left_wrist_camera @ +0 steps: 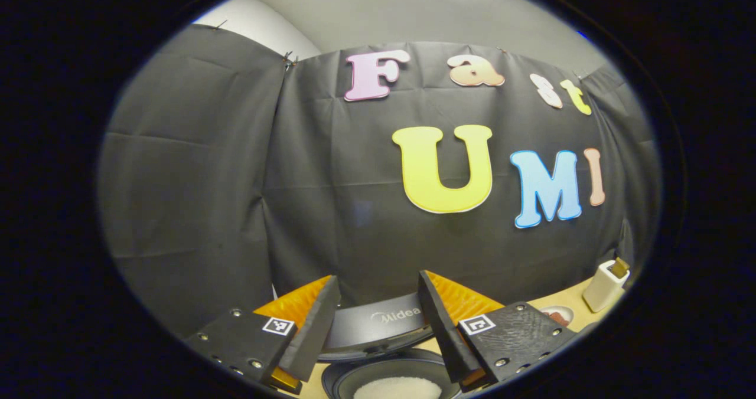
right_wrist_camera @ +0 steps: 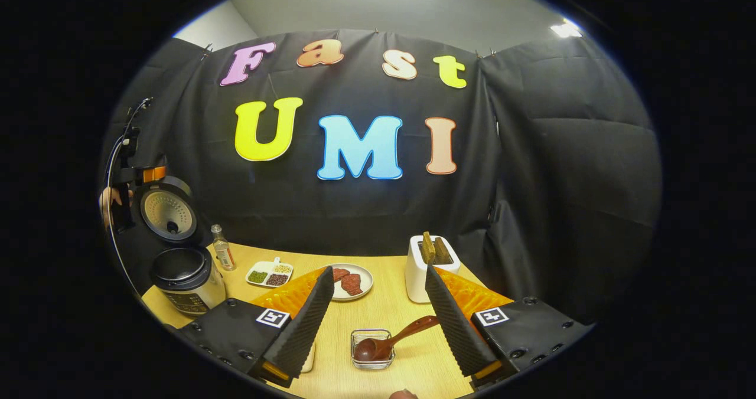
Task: Close the left gripper, press the button to open the rice cooker; take a wooden spoon from the chopstick holder with the right hand, scoop a spoonful of rice and pour it into the rice cooker, then put the wooden spoon back into the chopstick holder.
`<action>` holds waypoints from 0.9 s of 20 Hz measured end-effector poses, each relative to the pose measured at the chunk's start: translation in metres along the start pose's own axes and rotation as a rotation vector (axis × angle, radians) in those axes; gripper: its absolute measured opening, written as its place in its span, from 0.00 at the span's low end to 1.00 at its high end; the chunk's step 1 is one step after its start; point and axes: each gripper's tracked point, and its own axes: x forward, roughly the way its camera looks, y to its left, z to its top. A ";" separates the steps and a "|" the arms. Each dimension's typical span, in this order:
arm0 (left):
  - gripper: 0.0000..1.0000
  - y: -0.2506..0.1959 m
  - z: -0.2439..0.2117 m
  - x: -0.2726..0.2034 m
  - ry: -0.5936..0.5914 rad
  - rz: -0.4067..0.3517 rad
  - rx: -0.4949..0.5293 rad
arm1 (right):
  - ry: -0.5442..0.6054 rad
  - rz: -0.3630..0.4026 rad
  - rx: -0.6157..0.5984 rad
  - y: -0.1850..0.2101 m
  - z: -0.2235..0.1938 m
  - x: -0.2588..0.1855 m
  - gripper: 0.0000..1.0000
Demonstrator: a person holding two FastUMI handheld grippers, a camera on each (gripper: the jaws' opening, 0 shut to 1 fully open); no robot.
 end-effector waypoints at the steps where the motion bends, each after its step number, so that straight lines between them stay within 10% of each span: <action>1: 0.86 -0.003 -0.003 -0.007 0.003 -0.001 -0.002 | -0.002 0.008 0.001 -0.001 0.001 -0.002 0.98; 18: 0.86 -0.051 -0.104 -0.127 0.184 -0.034 -0.015 | -0.021 0.105 0.007 -0.038 0.002 -0.037 0.98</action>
